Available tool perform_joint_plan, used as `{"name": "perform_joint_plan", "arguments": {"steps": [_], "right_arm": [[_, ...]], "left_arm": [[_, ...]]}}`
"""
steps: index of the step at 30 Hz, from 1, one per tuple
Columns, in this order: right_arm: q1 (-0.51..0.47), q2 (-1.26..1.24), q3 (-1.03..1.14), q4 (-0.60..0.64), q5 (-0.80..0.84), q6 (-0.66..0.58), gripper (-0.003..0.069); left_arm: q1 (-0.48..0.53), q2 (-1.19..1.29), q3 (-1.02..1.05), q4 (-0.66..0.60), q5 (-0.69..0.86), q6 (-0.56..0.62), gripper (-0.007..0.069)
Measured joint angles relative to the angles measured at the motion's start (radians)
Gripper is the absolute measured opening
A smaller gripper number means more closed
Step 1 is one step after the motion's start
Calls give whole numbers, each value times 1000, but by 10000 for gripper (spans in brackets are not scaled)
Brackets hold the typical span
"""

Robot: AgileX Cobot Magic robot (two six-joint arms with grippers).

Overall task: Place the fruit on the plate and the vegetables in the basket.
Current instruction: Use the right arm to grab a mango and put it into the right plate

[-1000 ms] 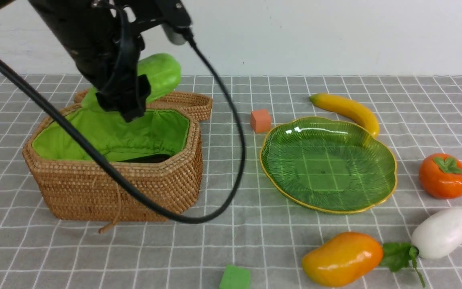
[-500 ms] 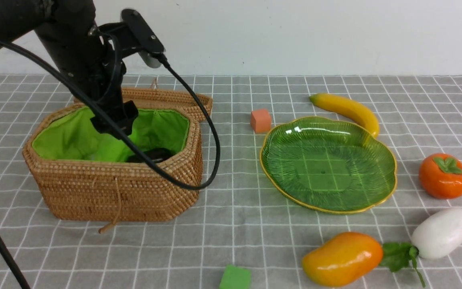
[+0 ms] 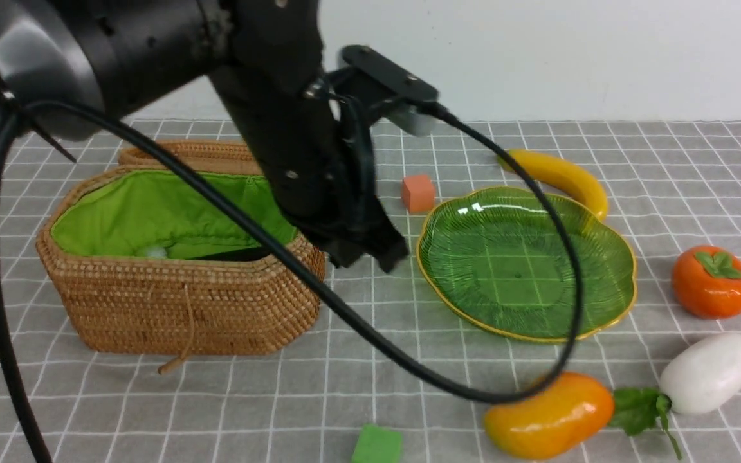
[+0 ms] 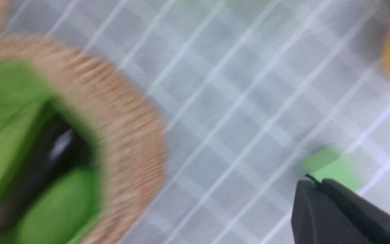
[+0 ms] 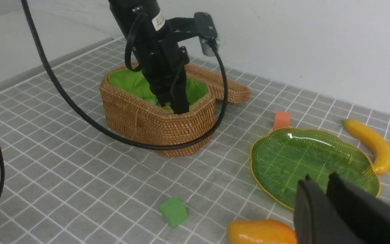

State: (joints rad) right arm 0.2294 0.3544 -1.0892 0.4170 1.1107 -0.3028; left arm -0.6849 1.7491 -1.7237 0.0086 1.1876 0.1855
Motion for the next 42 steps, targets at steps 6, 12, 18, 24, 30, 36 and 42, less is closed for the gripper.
{"name": "perform_joint_plan", "arguments": {"steps": [6,12,18,24,30,36,42], "right_arm": [[0,29,0,-44,124,138,82],[0,220,0,-88,156,132,85],[0,459,0,-68,147,-31,90],[4,786,0,17,114,-338,106],[127,1076,-43,-73,46,-566,260],[292,1244,-70,-333,-105,-702,522],[337,1319,-71,-469,-215,-752,647]], "left_arm": [[-122,-37,24,4,-24,-105,-13],[-153,-310,273,5,-143,-170,-13],[-157,-662,605,3,-277,-261,-13],[-157,-1094,922,3,-423,-341,-13],[-157,-1311,999,24,-457,-392,-13],[-157,-1304,1002,42,-440,-417,-13],[-157,-1281,1004,35,-432,-417,-13]]}}
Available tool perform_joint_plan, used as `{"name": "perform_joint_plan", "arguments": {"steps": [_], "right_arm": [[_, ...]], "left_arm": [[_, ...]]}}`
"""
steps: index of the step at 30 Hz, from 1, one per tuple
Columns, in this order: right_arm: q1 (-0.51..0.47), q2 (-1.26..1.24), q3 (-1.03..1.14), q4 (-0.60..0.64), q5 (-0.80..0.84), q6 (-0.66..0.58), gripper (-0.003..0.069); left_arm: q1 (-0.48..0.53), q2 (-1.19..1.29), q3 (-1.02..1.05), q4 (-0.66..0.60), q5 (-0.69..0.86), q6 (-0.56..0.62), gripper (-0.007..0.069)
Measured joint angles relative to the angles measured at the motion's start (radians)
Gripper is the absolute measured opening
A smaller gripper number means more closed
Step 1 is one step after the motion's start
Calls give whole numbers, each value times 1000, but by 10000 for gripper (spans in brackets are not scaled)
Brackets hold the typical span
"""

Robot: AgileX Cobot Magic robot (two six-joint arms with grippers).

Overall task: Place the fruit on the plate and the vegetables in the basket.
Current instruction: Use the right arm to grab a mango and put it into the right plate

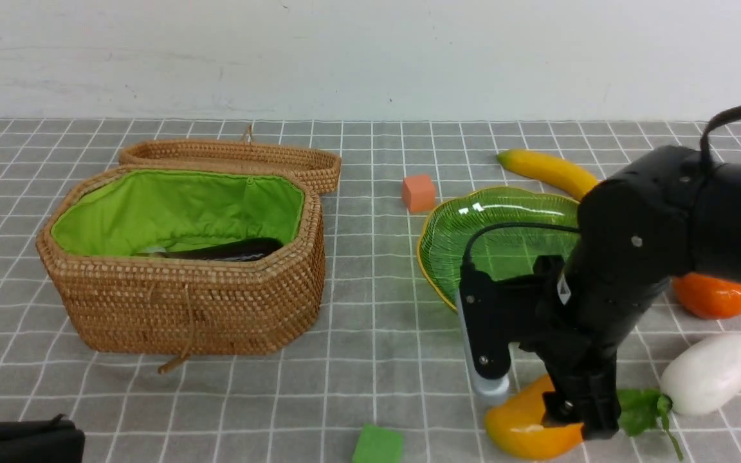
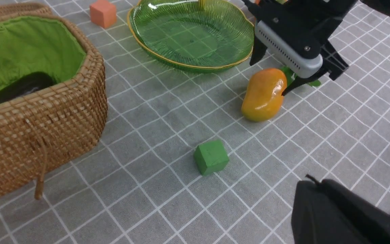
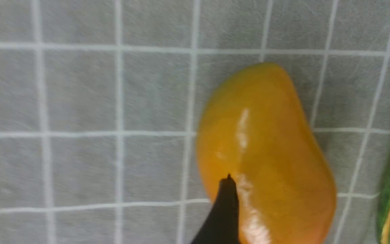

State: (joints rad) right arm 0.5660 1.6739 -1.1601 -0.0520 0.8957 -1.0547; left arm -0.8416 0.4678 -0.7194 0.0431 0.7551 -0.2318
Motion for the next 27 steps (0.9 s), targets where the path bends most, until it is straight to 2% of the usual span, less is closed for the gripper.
{"name": "perform_joint_plan", "arguments": {"steps": [6,16,20,22,27], "right_arm": [[1,95,-1,-14,-17,-112,633],[1,208,-4,21,-27,-118,573],[2,207,-6,22,-18,-28,549],[2,190,-5,24,-12,129,549],[3,83,-31,24,72,376,549]], "left_arm": [[0,2,1,-12,30,0,-13],[0,2,1,-29,33,0,-13],[0,2,1,-35,32,0,-13],[0,2,1,-43,16,2,-13],[0,3,1,-50,-49,24,-13]]}}
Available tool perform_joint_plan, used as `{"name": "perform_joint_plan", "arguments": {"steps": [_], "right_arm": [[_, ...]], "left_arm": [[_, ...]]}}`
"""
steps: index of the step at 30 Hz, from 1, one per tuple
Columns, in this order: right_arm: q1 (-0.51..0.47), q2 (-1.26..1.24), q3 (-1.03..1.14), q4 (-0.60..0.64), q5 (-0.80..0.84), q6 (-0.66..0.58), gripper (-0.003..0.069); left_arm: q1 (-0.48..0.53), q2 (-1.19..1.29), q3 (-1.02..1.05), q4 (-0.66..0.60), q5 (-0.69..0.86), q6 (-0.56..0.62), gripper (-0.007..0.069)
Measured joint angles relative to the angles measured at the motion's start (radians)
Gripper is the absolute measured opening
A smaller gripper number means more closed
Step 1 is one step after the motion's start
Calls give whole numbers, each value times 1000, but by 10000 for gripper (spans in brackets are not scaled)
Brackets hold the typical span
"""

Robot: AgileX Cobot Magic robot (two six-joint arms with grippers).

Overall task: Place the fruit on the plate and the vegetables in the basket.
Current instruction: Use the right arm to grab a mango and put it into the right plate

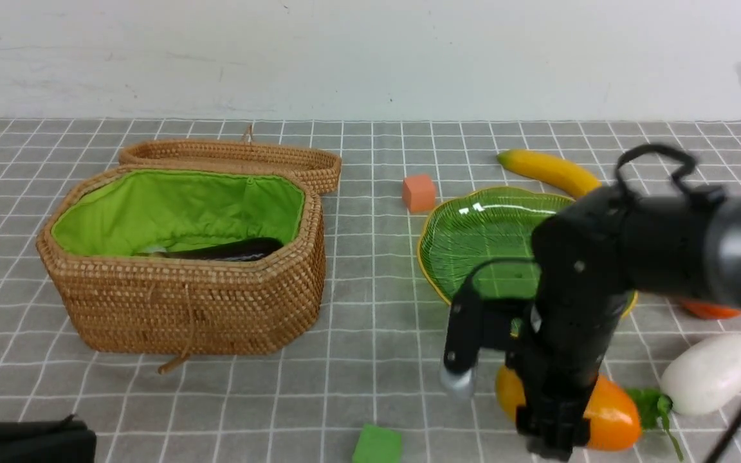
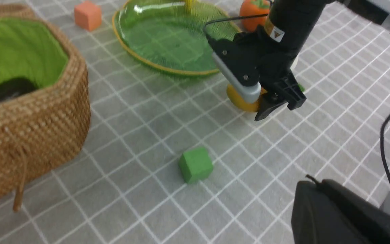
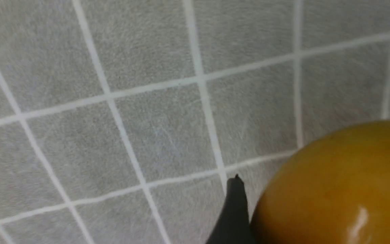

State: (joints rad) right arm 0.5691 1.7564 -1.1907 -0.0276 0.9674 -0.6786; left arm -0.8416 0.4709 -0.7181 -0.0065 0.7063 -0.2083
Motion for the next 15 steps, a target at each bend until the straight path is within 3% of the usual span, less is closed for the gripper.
{"name": "perform_joint_plan", "arguments": {"steps": [4,11,15], "right_arm": [[-20,-102,-74,6,-8,210,549],[-212,44,-228,7,-382,640,549],[-266,193,-293,4,-426,690,549]], "left_arm": [[0,0,0,-16,-48,47,-13],[-2,2,0,-44,-96,78,-13],[-2,2,0,-45,-100,78,-13]]}}
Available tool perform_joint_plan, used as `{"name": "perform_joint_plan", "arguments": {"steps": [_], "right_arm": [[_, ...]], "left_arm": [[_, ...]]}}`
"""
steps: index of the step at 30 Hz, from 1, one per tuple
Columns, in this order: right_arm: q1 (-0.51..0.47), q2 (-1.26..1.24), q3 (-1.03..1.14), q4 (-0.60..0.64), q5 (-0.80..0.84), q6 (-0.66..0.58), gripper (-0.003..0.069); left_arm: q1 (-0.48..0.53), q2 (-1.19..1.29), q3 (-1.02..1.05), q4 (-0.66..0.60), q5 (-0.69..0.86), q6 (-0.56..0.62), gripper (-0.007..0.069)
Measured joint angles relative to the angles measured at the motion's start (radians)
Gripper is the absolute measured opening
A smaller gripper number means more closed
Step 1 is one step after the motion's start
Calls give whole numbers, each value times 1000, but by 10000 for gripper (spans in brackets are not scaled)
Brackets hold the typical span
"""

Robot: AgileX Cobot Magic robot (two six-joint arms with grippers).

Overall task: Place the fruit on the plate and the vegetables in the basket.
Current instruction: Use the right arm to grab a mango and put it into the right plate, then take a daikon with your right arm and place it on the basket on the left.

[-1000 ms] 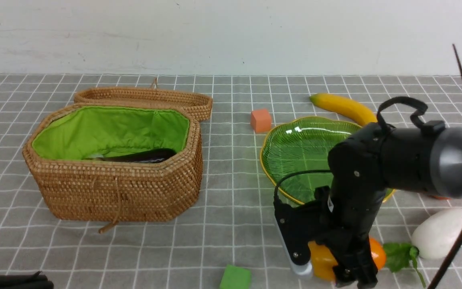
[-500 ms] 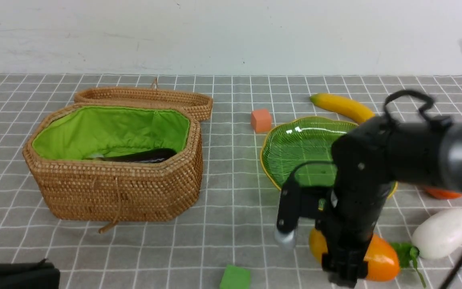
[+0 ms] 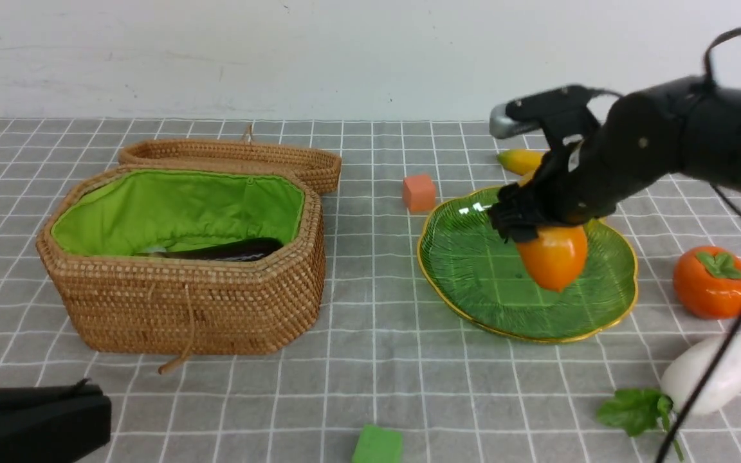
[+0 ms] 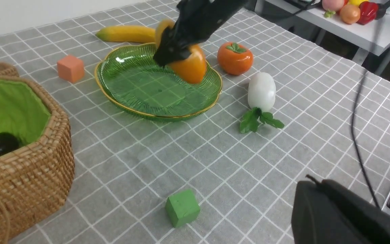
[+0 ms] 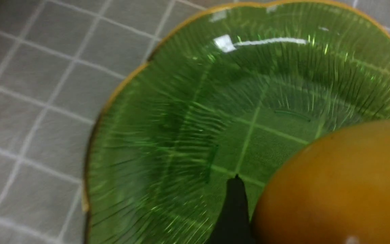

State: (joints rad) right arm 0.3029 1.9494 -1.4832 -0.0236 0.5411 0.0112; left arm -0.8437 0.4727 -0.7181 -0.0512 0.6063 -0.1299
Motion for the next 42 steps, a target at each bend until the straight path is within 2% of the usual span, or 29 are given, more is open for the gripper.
{"name": "perform_joint_plan", "arguments": {"steps": [4,6,8,11,14,16,17,18,19,21,22,23,25,27,29,32,35,38,42], "right_arm": [[-12,84,-45,0,3,14,566],[-12,96,-69,0,16,26,645],[-12,92,-79,0,29,32,664],[-12,41,-103,0,139,64,675],[-12,-44,-108,-5,260,94,632],[-13,-98,-106,-17,340,116,587],[-18,-165,-94,-43,420,153,520],[-18,-174,-90,-47,428,160,520],[-37,-246,-38,-85,475,216,437],[-82,-333,63,-119,498,300,357],[-88,-341,63,-119,499,309,351],[-146,-398,175,-127,497,387,316],[-220,-440,286,-114,479,453,312],[-303,-454,382,-60,418,507,353],[-332,-453,423,-26,368,513,385],[-384,-414,478,51,207,502,544],[-388,-355,479,72,123,488,642],[-390,-281,477,80,104,485,679],[-390,-202,476,92,103,480,657]], "left_arm": [[0,0,0,0,0,0,-13],[0,0,0,0,0,0,-13],[0,0,0,0,0,0,-13],[0,0,0,0,-1,1,-13],[0,0,0,1,-1,4,-13],[0,0,0,1,-2,8,-13],[0,0,0,1,-2,16,-13],[0,0,0,1,-2,16,-13],[0,0,0,1,-2,21,-13],[0,0,0,1,-2,29,-13],[0,0,0,1,-2,30,-13],[0,0,0,1,-2,44,-13],[0,0,0,1,-1,63,-13],[0,0,0,1,-1,74,-13],[0,0,0,0,1,78,-13],[0,0,0,-13,1,79,-13],[0,0,0,-23,1,79,-13],[0,0,1,-25,1,79,-13],[0,0,1,-25,1,80,-13]]}}
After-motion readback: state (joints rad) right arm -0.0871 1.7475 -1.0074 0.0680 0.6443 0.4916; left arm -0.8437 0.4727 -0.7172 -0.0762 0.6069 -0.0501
